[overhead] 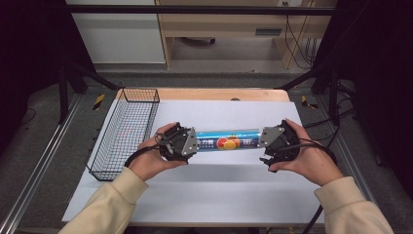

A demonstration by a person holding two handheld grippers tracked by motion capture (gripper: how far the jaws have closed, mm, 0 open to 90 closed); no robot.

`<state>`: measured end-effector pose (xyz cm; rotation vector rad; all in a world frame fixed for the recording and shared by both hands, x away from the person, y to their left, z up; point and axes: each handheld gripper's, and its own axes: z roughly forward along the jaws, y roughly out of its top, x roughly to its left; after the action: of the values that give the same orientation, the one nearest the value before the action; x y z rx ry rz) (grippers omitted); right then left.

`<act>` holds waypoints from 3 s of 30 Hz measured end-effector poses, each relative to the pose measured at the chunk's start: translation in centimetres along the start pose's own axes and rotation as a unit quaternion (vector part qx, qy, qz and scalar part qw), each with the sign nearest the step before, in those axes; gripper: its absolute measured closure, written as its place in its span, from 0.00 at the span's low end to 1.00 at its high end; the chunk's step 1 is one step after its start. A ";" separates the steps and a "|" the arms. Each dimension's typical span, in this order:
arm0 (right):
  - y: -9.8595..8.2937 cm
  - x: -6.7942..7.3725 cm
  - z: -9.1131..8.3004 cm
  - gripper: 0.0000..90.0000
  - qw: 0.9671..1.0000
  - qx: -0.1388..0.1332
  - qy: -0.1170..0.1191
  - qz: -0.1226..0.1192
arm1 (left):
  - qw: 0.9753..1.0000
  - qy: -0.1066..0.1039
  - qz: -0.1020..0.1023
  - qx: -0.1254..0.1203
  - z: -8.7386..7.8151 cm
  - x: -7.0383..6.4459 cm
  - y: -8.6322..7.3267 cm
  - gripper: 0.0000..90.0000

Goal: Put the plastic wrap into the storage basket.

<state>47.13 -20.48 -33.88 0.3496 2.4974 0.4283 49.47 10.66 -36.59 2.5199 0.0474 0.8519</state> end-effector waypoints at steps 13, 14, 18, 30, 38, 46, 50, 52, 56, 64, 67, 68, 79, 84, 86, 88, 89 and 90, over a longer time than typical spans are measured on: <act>-0.5 0.1 1.4 0.09 0.996 -0.007 -0.034 0.084 | 1.000 0.008 -0.021 -0.011 -0.7 0.5 -0.9 0.31; -0.8 0.1 1.7 0.09 0.992 -0.008 -0.038 0.118 | 1.000 0.010 -0.022 -0.009 -0.8 0.6 -1.0 0.31; -1.4 0.1 2.4 0.10 0.979 0.001 -0.055 0.194 | 0.999 0.015 -0.036 -0.021 -1.3 1.2 -1.6 0.31; -3.7 0.1 5.6 0.10 0.942 -0.029 -0.051 0.330 | 0.997 0.046 -0.065 -0.024 -4.2 2.6 -3.3 0.32; -6.0 0.7 7.6 0.09 0.913 -0.034 -0.085 0.398 | 0.995 0.061 -0.079 -0.020 -5.9 3.0 -4.2 0.32; -7.1 1.5 8.9 0.09 0.907 -0.020 -0.088 0.412 | 0.992 0.077 -0.100 -0.023 -7.6 3.5 -5.3 0.32; -7.4 2.2 8.8 0.07 0.900 -0.014 -0.085 0.427 | 0.989 0.088 -0.116 -0.016 -8.8 3.6 -6.0 0.32; -7.4 2.2 8.7 0.07 0.900 -0.017 -0.088 0.427 | 0.989 0.090 -0.119 -0.015 -9.0 3.6 -6.1 0.32; -7.4 2.3 8.6 0.07 0.898 -0.023 -0.096 0.428 | 0.986 0.101 -0.129 -0.004 -9.7 3.6 -6.6 0.32; -7.3 2.4 8.3 0.07 0.897 -0.034 -0.096 0.431 | 0.982 0.111 -0.149 0.009 -10.7 3.9 -7.6 0.32; -7.3 2.4 8.2 0.07 0.895 -0.036 -0.102 0.432 | 0.981 0.118 -0.154 0.013 -11.3 4.0 -8.1 0.32; -7.3 2.4 8.2 0.07 0.895 -0.036 -0.102 0.432 | 0.980 0.119 -0.158 0.013 -11.4 4.0 -8.3 0.32; -7.0 2.7 8.9 0.06 0.898 -0.018 -0.107 0.427 | 0.974 0.131 -0.181 0.025 -12.3 3.7 -11.0 0.33; -6.6 2.9 8.8 0.06 0.899 -0.025 -0.106 0.424 | 0.973 0.135 -0.186 0.025 -12.8 3.4 -11.5 0.33; -6.5 3.0 8.8 0.06 0.900 -0.026 -0.106 0.423 | 0.972 0.136 -0.191 0.025 -12.9 3.3 -11.6 0.33; -6.5 3.0 8.7 0.06 0.898 -0.026 -0.106 0.425 | 0.971 0.137 -0.192 0.028 -13.1 3.1 -11.7 0.33; -6.5 3.0 8.7 0.06 0.898 -0.027 -0.106 0.426 | 0.971 0.138 -0.193 0.031 -13.2 3.0 -11.7 0.33; -6.7 3.0 8.7 0.06 0.898 -0.028 -0.105 0.426 | 0.970 0.138 -0.197 0.032 -13.3 2.9 -11.8 0.33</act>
<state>48.72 -23.60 -44.65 1.3993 1.9965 0.7443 45.45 27.27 -31.08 2.3119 0.6522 1.0315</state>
